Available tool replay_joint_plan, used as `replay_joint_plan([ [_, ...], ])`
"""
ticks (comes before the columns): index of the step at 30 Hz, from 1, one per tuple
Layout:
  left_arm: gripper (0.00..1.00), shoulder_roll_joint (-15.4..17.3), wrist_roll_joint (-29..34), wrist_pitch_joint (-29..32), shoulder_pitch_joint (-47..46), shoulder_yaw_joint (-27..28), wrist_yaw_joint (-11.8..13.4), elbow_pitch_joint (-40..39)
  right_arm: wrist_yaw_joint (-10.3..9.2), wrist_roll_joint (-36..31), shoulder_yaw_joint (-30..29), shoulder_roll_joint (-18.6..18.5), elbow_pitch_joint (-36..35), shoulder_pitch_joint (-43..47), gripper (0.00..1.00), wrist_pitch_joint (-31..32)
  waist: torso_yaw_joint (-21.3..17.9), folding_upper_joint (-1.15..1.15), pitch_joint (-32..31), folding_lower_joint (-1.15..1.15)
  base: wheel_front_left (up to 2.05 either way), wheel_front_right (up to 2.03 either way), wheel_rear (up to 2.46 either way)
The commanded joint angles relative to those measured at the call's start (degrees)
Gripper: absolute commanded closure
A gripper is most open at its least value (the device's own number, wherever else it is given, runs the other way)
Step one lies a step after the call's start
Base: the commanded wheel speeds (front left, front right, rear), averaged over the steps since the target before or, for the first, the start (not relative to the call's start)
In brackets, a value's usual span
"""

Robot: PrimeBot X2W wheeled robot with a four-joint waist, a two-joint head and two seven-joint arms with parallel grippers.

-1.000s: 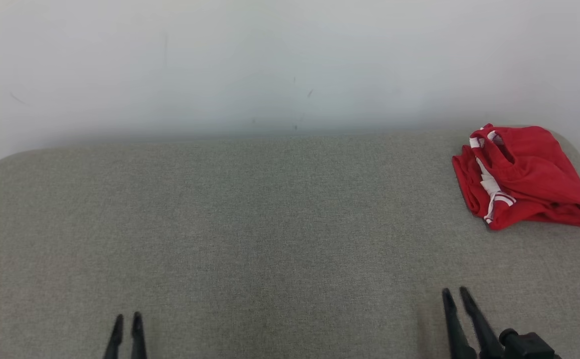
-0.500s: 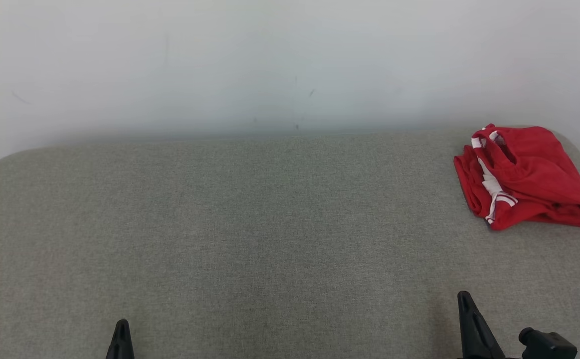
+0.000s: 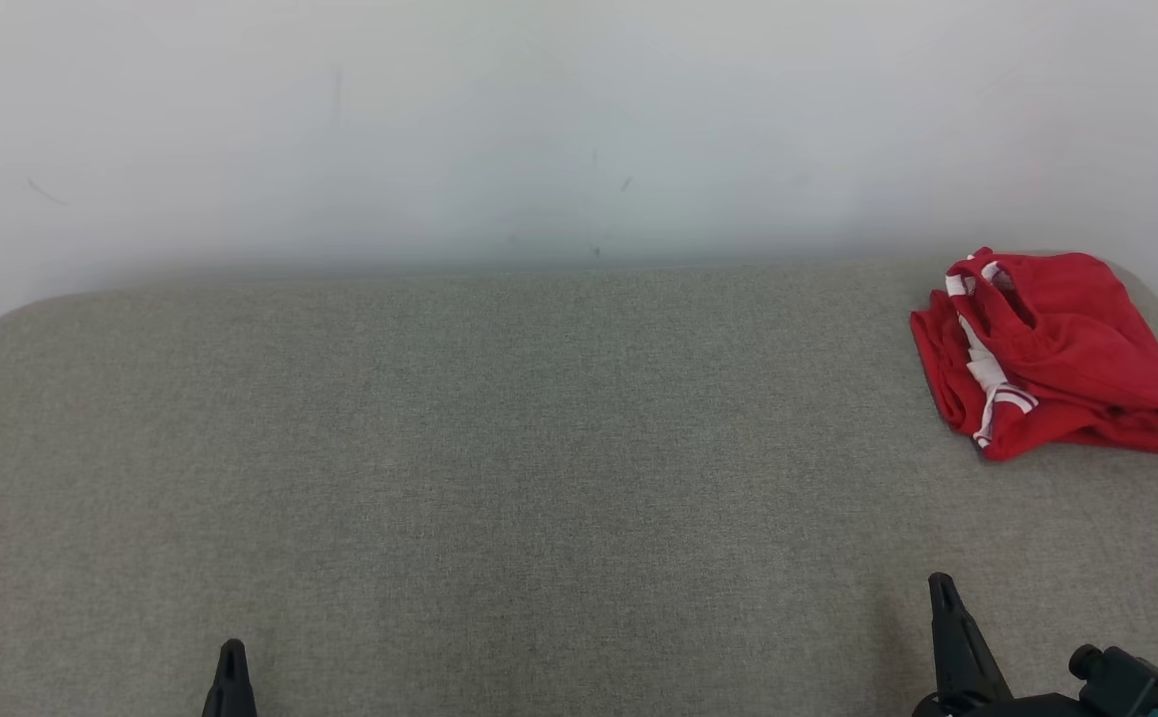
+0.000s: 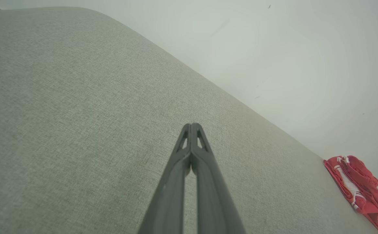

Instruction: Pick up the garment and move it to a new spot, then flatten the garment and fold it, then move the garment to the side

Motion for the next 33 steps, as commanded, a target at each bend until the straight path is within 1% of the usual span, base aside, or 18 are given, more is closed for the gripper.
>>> replay_joint_plan([
  [1,1.00,0.17,-2.91,0.57,-1.28,0.29,-0.36,-1.10,-0.04,2.92,-0.26,-0.46,-0.85,-1.40,1.00,0.57,0.04,0.00,0.01,0.00,0.00,0.00,0.00],
  [2,1.00,0.17,-2.91,0.57,-1.28,0.29,-0.36,-1.10,-0.04,2.92,-0.26,-0.46,-0.85,-1.40,1.00,0.57,0.04,0.00,0.01,0.00,0.00,0.00,0.00],
  [16,1.00,0.20,-14.02,2.99,-1.83,0.96,-1.22,-1.62,-0.05,14.62,-0.94,-0.64,-0.90,-2.39,1.00,3.66,0.28,0.00,0.11,0.00,0.00,0.00,0.00],
  [33,1.00,0.23,-25.67,5.51,-2.36,1.65,-2.11,-2.15,-0.07,26.64,-1.86,-0.68,-0.94,-3.44,1.00,7.07,0.59,0.00,0.23,0.00,0.00,0.00,0.00],
])
